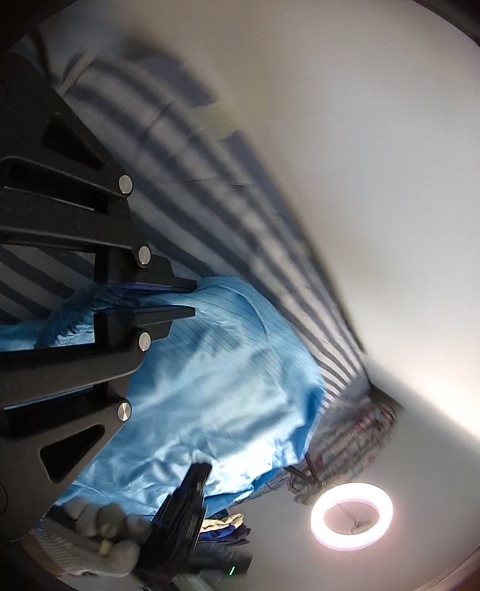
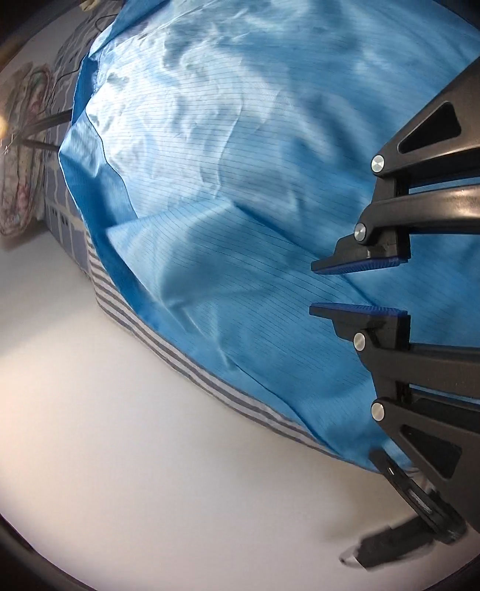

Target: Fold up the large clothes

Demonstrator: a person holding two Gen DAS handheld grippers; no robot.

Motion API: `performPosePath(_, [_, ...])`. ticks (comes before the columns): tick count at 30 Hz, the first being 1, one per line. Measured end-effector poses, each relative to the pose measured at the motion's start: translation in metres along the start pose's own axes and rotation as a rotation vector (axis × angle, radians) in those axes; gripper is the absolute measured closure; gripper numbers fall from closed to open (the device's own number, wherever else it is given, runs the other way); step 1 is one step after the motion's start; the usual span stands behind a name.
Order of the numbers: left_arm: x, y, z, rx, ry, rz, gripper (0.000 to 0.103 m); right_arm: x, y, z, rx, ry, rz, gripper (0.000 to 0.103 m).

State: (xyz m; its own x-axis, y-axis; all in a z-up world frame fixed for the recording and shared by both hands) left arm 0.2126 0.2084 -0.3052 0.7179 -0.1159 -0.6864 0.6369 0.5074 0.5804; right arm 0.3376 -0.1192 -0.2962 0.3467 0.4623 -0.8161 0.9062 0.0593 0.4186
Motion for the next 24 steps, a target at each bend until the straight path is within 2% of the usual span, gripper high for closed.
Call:
performPosePath(2, [-0.019, 0.016, 0.015, 0.075, 0.002, 0.058, 0.1, 0.02, 0.007, -0.004, -0.003, -0.006, -0.003, 0.088])
performPosePath(5, [-0.042, 0.031, 0.039, 0.17, -0.03, 0.102, 0.1, 0.047, 0.006, -0.007, -0.003, 0.008, -0.021, 0.088])
performPosePath(9, [-0.055, 0.034, 0.07, 0.275, -0.081, 0.104, 0.1, 0.079, -0.004, -0.005, 0.01, 0.039, -0.086, 0.086])
performPosePath(12, [-0.059, 0.025, 0.095, 0.364, -0.121, 0.097, 0.1, 0.073, 0.002, 0.001, 0.049, 0.077, -0.104, 0.085])
performPosePath(13, [-0.059, 0.02, 0.102, 0.397, -0.133, 0.094, 0.1, 0.064, 0.008, 0.004, 0.069, 0.094, -0.092, 0.082])
performPosePath(14, [-0.059, 0.014, 0.111, 0.434, -0.145, 0.088, 0.1, 0.057, 0.015, 0.006, 0.082, 0.11, -0.069, 0.074])
performPosePath(16, [-0.057, 0.004, 0.125, 0.493, -0.16, 0.078, 0.1, 0.033, 0.029, 0.006, 0.119, 0.164, -0.022, 0.065])
performPosePath(18, [-0.057, -0.008, 0.136, 0.547, -0.168, 0.065, 0.1, 0.014, 0.044, -0.003, 0.15, 0.227, -0.006, 0.052])
performPosePath(19, [-0.059, -0.014, 0.137, 0.565, -0.174, 0.057, 0.1, 0.008, 0.05, -0.011, 0.148, 0.242, -0.007, 0.05])
performPosePath(21, [-0.057, -0.024, 0.142, 0.6, -0.177, 0.044, 0.1, 0.002, 0.061, -0.029, 0.119, 0.249, -0.016, 0.046])
performPosePath(24, [-0.055, -0.036, 0.148, 0.633, -0.178, 0.034, 0.1, 0.006, 0.071, -0.061, 0.053, 0.2, -0.049, 0.04])
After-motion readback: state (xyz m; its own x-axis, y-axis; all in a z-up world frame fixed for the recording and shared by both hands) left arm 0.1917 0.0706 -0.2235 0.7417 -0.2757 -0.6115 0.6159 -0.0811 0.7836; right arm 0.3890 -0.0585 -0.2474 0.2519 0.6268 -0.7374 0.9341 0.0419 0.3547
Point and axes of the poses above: each gripper's, at about its wrist camera, not at the fingertips, and x roughly the way its jaws point, z to its right, y to its top, the point moved 8 cm from there along x, roughly the way its jaws point, and after that the axes turned 3 degrees about -y, right-handed, at the moved point
